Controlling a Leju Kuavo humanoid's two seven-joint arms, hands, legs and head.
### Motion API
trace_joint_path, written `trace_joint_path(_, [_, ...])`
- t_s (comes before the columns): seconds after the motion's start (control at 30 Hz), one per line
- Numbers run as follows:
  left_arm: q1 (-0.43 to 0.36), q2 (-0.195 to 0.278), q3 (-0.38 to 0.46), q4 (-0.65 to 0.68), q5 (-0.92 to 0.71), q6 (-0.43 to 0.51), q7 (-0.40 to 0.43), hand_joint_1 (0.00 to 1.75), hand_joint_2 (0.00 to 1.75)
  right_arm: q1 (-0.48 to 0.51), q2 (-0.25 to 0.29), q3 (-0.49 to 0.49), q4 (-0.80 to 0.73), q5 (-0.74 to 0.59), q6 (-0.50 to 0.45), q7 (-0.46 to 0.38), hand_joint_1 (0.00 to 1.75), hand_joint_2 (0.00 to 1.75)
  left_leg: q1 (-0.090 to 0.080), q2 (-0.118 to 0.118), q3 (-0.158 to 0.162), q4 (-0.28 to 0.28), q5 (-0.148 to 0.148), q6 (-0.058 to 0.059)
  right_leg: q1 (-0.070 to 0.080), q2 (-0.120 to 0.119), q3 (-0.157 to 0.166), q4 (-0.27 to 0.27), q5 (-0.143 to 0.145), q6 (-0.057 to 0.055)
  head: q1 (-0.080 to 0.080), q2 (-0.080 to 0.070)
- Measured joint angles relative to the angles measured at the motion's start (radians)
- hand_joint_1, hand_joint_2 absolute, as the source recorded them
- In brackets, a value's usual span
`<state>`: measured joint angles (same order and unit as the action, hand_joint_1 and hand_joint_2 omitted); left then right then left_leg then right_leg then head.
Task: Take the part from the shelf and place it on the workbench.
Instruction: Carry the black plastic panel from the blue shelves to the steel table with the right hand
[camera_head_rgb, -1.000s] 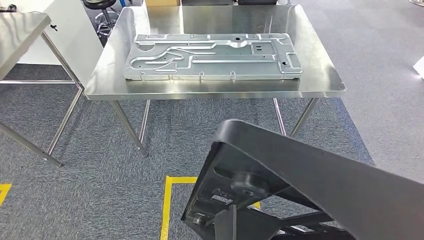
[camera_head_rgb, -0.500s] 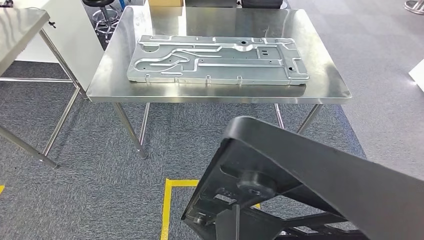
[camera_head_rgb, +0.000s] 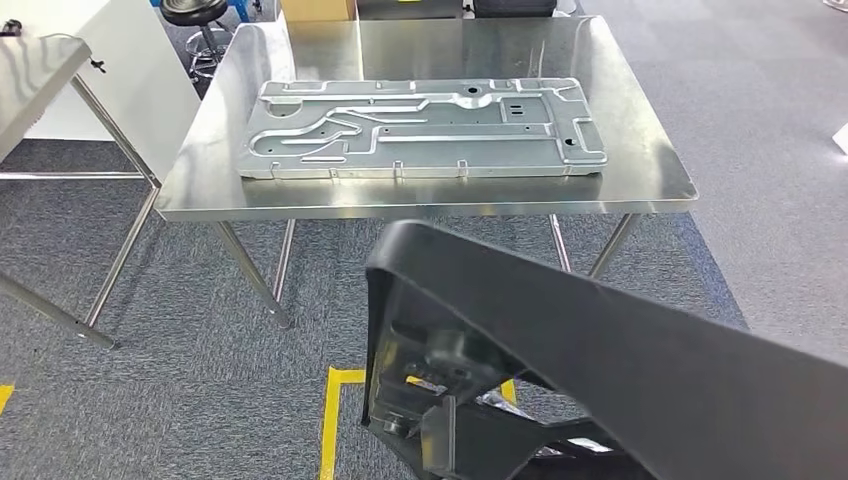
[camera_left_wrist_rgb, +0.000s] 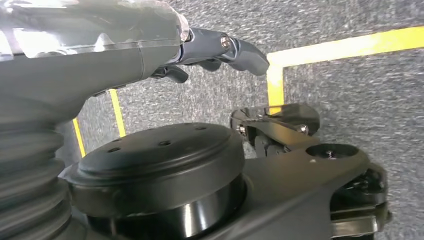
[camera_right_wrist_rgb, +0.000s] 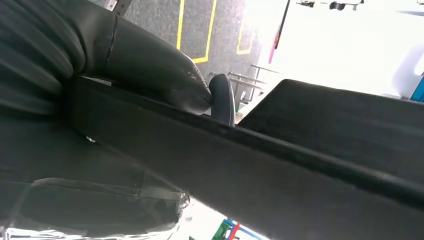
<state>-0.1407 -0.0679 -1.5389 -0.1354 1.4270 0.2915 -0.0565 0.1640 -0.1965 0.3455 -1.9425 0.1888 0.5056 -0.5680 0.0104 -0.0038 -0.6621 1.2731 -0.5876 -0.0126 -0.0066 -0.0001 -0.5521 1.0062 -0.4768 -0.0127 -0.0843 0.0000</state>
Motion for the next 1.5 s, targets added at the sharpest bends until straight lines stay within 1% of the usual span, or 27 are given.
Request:
trace_joint_path(0.07, [0.001, 0.000, 0.000, 0.000, 0.000, 0.000, 0.001, 0.00, 1.75, -0.004, 0.001, 0.001, 0.000, 0.000, 0.000, 0.000, 1.75, 1.75, -0.002, 0.000, 0.048, -0.126, 0.084, 0.012, 0.003, 0.002, 0.016, 0.000, -0.010, 0.002, 0.000, 0.000])
trace_joint_path(0.1, [0.002, 0.000, 0.000, 0.000, 0.000, 0.000, 0.001, 0.00, 1.75, -0.007, 0.002, 0.001, -0.001, 0.000, 0.000, 0.000, 1.75, 1.75, -0.005, 0.000, 0.074, -0.187, 0.111, 0.017, 0.006, 0.003, 0.021, 0.002, -0.016, 0.005, 0.000, 0.000])
trace_joint_path(0.17, [0.004, 0.001, 0.000, 0.000, 0.000, 0.000, 0.002, 0.00, 1.75, -0.010, 0.003, 0.001, -0.001, -0.001, 0.000, 0.001, 1.75, 1.75, -0.010, -0.001, 0.096, -0.244, 0.124, 0.025, 0.007, 0.004, 0.024, 0.003, -0.022, 0.015, 0.000, 0.000])
trace_joint_path(0.3, [0.005, 0.000, -0.001, 0.000, 0.000, 0.002, 0.003, 0.00, 1.75, -0.019, 0.004, 0.002, -0.002, -0.006, 0.000, 0.002, 1.75, 1.75, -0.006, -0.001, 0.106, -0.263, 0.126, 0.039, 0.005, 0.002, 0.015, 0.027, -0.041, 0.037, 0.000, 0.000])
trace_joint_path(0.33, [0.005, 0.000, -0.001, 0.000, 0.000, 0.002, 0.003, 0.00, 1.75, -0.020, 0.004, 0.002, -0.003, -0.008, 0.000, 0.003, 1.75, 1.75, -0.003, 0.000, 0.110, -0.268, 0.127, 0.043, 0.004, 0.002, -0.006, 0.068, -0.062, 0.042, 0.000, 0.000])
trace_joint_path(0.4, [0.004, 0.000, -0.001, 0.000, 0.001, 0.000, 0.002, 0.00, 1.75, -0.019, 0.004, 0.002, -0.003, -0.009, 0.000, 0.008, 1.75, 1.75, -0.003, 0.000, 0.114, -0.270, 0.124, 0.048, -0.001, 0.002, -0.078, 0.197, -0.113, 0.050, 0.000, 0.000])
trace_joint_path(0.43, [0.005, 0.000, -0.001, 0.000, 0.003, -0.001, 0.002, 0.00, 1.75, -0.015, 0.004, 0.003, -0.003, -0.008, -0.001, 0.010, 1.75, 1.75, -0.003, 0.000, 0.116, -0.270, 0.121, 0.049, -0.004, 0.002, -0.114, 0.252, -0.126, 0.053, 0.000, 0.000])
trace_joint_path(0.47, [0.006, 0.000, -0.001, 0.000, 0.006, -0.002, 0.001, 0.00, 1.75, -0.010, 0.005, 0.004, -0.003, -0.007, -0.001, 0.012, 1.75, 1.75, -0.003, -0.001, 0.119, -0.270, 0.118, 0.049, -0.006, 0.002, -0.137, 0.279, -0.120, 0.055, 0.000, 0.000])
trace_joint_path(0.5, [0.008, 0.000, -0.001, 0.000, 0.009, -0.003, 0.001, 0.00, 1.75, -0.005, 0.006, 0.005, -0.003, -0.005, -0.002, 0.012, 1.75, 1.75, -0.003, -0.002, 0.124, -0.270, 0.114, 0.048, -0.008, 0.001, -0.140, 0.265, -0.093, 0.056, 0.000, 0.000])
trace_joint_path(0.53, [0.010, 0.000, -0.001, 0.000, 0.012, -0.003, 0.000, 0.00, 1.75, -0.003, 0.007, 0.007, -0.003, -0.002, -0.002, 0.012, 1.75, 1.75, -0.003, -0.003, 0.131, -0.270, 0.109, 0.046, -0.009, 0.001, -0.124, 0.215, -0.052, 0.055, 0.000, 0.000])
trace_joint_path(0.57, [0.011, 0.000, -0.001, 0.000, 0.015, -0.003, -0.001, 0.00, 1.75, -0.002, 0.008, 0.009, -0.003, -0.001, -0.001, 0.012, 1.75, 1.75, -0.003, -0.003, 0.138, -0.270, 0.103, 0.043, -0.009, 0.001, -0.098, 0.144, -0.008, 0.052, 0.000, 0.000])
trace_joint_path(0.63, [0.010, 0.000, -0.001, 0.000, 0.018, -0.003, -0.003, 0.00, 1.75, -0.005, 0.008, 0.012, -0.003, 0.001, 0.000, 0.012, 1.75, 1.75, -0.006, -0.003, 0.147, -0.269, 0.092, 0.033, -0.004, 0.000, -0.051, 0.035, 0.036, 0.042, 0.000, 0.000])
trace_joint_path(0.7, [0.008, 0.000, -0.001, 0.000, 0.018, -0.003, -0.004, 0.00, 1.75, -0.009, 0.010, 0.014, -0.003, 0.002, 0.001, 0.013, 1.75, 1.75, -0.008, -0.002, 0.150, -0.271, 0.083, 0.022, 0.002, 0.002, -0.038, 0.010, 0.030, 0.032, 0.000, 0.000])
trace_joint_path(0.8, [0.006, 0.000, -0.001, 0.000, 0.018, -0.003, -0.004, 0.00, 1.75, -0.015, 0.014, 0.015, -0.003, 0.002, 0.001, 0.015, 1.75, 1.75, -0.007, 0.000, 0.153, -0.254, 0.065, 0.007, -0.003, 0.004, -0.028, -0.001, 0.027, 0.016, 0.000, 0.000])
trace_joint_path(0.87, [0.005, 0.000, -0.001, 0.000, 0.018, -0.002, -0.004, 0.00, 1.75, -0.019, 0.018, 0.016, -0.003, 0.002, 0.001, 0.016, 1.75, 1.75, -0.004, 0.000, 0.109, -0.159, 0.019, 0.000, -0.006, 0.001, -0.016, -0.007, 0.023, 0.007, 0.000, 0.000])
trace_joint_path(0.93, [0.005, 0.000, -0.001, 0.000, 0.018, -0.003, -0.006, 0.00, 1.75, -0.020, 0.020, 0.017, -0.003, 0.002, 0.001, 0.017, 1.75, 1.75, -0.003, 0.000, 0.031, -0.024, -0.030, -0.005, -0.005, -0.001, -0.009, -0.007, 0.015, 0.001, 0.000, 0.000])
trace_joint_path(0.97, [0.005, 0.000, -0.001, 0.000, 0.017, -0.003, -0.006, 0.00, 1.75, -0.019, 0.021, 0.018, -0.003, 0.002, 0.000, 0.018, 1.75, 1.75, -0.003, 0.000, 0.004, 0.015, -0.032, -0.006, -0.004, -0.001, -0.004, -0.007, 0.011, 0.001, 0.000, 0.000])
trace_joint_path(1.0, [0.004, 0.000, -0.001, 0.000, 0.017, -0.004, -0.007, 0.00, 1.75, -0.017, 0.022, 0.018, -0.003, 0.003, -0.001, 0.018, 1.75, 1.75, -0.003, 0.000, -0.006, 0.016, -0.013, -0.007, -0.004, 0.000, 0.002, -0.006, 0.006, 0.001, 0.000, 0.000])
trace_joint_path(1.03, [0.003, 0.001, -0.001, 0.000, 0.017, -0.004, -0.008, 0.00, 1.75, -0.014, 0.022, 0.018, -0.003, 0.003, -0.003, 0.018, 1.75, 1.75, -0.002, 0.000, 0.004, -0.022, 0.025, -0.006, -0.004, 0.001, 0.010, -0.006, 0.000, 0.003, 0.000, 0.000])
trace_joint_path(1.1, [0.005, 0.001, -0.002, 0.000, 0.017, -0.004, -0.008, 0.00, 1.75, -0.005, 0.024, 0.017, -0.004, 0.006, -0.008, 0.015, 1.75, 1.75, -0.003, 0.000, 0.053, -0.154, 0.108, 0.000, -0.002, 0.003, 0.028, -0.004, -0.015, 0.009, 0.000, 0.000])
trace_joint_path(1.13, [0.007, 0.001, -0.002, 0.000, 0.017, -0.004, -0.008, 0.00, 1.75, 0.001, 0.025, 0.017, -0.006, 0.008, -0.010, 0.013, 1.75, 1.75, -0.004, 0.000, 0.074, -0.206, 0.130, 0.005, -0.001, 0.005, 0.033, -0.002, -0.021, 0.014, 0.000, 0.000])
trace_joint_path(1.17, [0.008, 0.002, -0.002, 0.000, 0.017, -0.004, -0.008, 0.00, 1.75, 0.005, 0.025, 0.017, -0.008, 0.010, -0.011, 0.012, 1.75, 1.75, -0.005, 0.000, 0.086, -0.235, 0.136, 0.010, 0.001, 0.005, 0.035, -0.001, -0.025, 0.019, 0.000, 0.000])
trace_joint_path(1.27, [0.011, 0.001, -0.002, 0.000, 0.017, -0.004, -0.008, 0.00, 1.75, 0.013, 0.025, 0.017, -0.015, 0.011, -0.017, 0.011, 1.75, 1.75, -0.006, -0.002, 0.092, -0.252, 0.130, 0.025, 0.000, 0.005, 0.035, -0.001, -0.031, 0.035, 0.000, 0.000])
trace_joint_path(1.33, [0.010, 0.001, -0.002, 0.000, 0.017, -0.004, -0.008, 0.00, 1.75, 0.015, 0.025, 0.017, -0.019, 0.011, -0.018, 0.011, 1.75, 1.75, -0.003, -0.001, 0.100, -0.262, 0.130, 0.036, -0.003, 0.004, 0.017, 0.041, -0.057, 0.046, 0.000, 0.000])
trace_joint_path(1.43, [0.009, 0.001, -0.002, 0.000, 0.017, -0.004, -0.009, 0.00, 1.75, 0.019, 0.025, 0.018, -0.020, 0.011, -0.018, 0.010, 1.75, 1.75, -0.003, 0.001, 0.108, -0.266, 0.124, 0.046, -0.007, 0.003, -0.090, 0.228, -0.130, 0.056, 0.000, 0.000])
trace_joint_path(1.47, [0.010, 0.001, -0.002, 0.000, 0.017, -0.004, -0.009, 0.00, 1.75, 0.022, 0.025, 0.018, -0.019, 0.011, -0.018, 0.010, 1.75, 1.75, -0.004, 0.000, 0.111, -0.266, 0.121, 0.047, -0.007, 0.003, -0.122, 0.274, -0.135, 0.057, 0.000, 0.000])
trace_joint_path(1.5, [0.011, 0.002, -0.002, 0.000, 0.017, -0.005, -0.009, 0.00, 1.75, 0.023, 0.025, 0.018, -0.019, 0.011, -0.018, 0.010, 1.75, 1.75, -0.004, -0.001, 0.116, -0.266, 0.117, 0.047, -0.007, 0.003, -0.138, 0.285, -0.120, 0.057, 0.000, 0.000])
